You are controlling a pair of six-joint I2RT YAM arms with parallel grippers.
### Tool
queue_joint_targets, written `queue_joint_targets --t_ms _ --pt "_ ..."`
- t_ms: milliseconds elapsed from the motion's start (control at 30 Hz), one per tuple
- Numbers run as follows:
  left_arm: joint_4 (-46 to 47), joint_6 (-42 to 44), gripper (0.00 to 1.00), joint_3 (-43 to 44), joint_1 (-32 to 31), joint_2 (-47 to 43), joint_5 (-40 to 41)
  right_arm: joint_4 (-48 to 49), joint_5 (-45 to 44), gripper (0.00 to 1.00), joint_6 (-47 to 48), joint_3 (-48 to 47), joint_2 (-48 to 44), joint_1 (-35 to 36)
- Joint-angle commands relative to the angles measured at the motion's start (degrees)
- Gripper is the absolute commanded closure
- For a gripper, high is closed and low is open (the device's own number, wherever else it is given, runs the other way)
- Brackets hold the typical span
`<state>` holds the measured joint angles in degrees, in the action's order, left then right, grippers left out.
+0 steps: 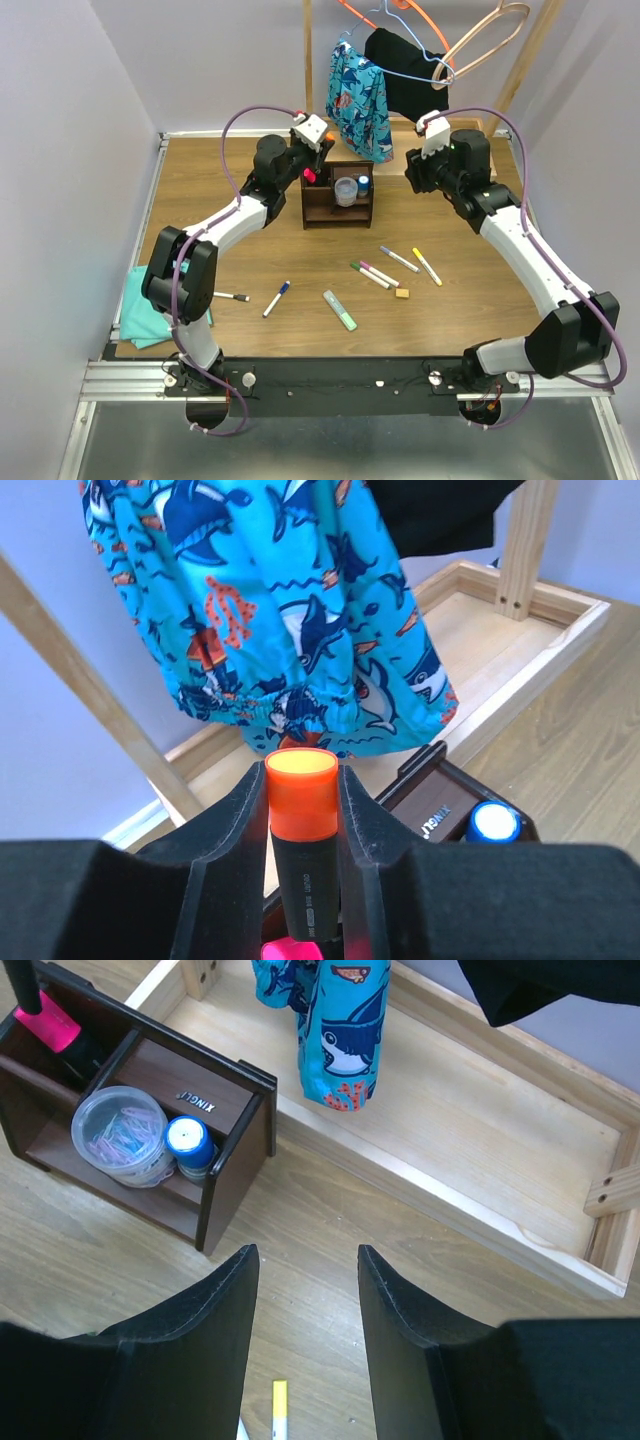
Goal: Sort the stationery into containers
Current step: Place the pen in the storage box.
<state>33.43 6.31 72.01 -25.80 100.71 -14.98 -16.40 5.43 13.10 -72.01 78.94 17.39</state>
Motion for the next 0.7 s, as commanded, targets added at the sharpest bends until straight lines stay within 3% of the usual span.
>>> queue_joint_targets --t_ms 0,300,667 --pt "3.1 -3.5 1.00 1.4 0.8 2.7 1.4 0.7 0.0 0.48 0.3 0.4 1.1 -0.3" --pt "4.5 -4.9 1.00 0.2 0.9 5.4 2.3 0.2 -0.2 0.48 0.7 -1.2 2.7 -0.2" --pt "3.8 -6.0 1.00 -4.7 1.5 3.6 8.9 0.8 0.5 0.48 0.7 0.3 2.4 -0.2"
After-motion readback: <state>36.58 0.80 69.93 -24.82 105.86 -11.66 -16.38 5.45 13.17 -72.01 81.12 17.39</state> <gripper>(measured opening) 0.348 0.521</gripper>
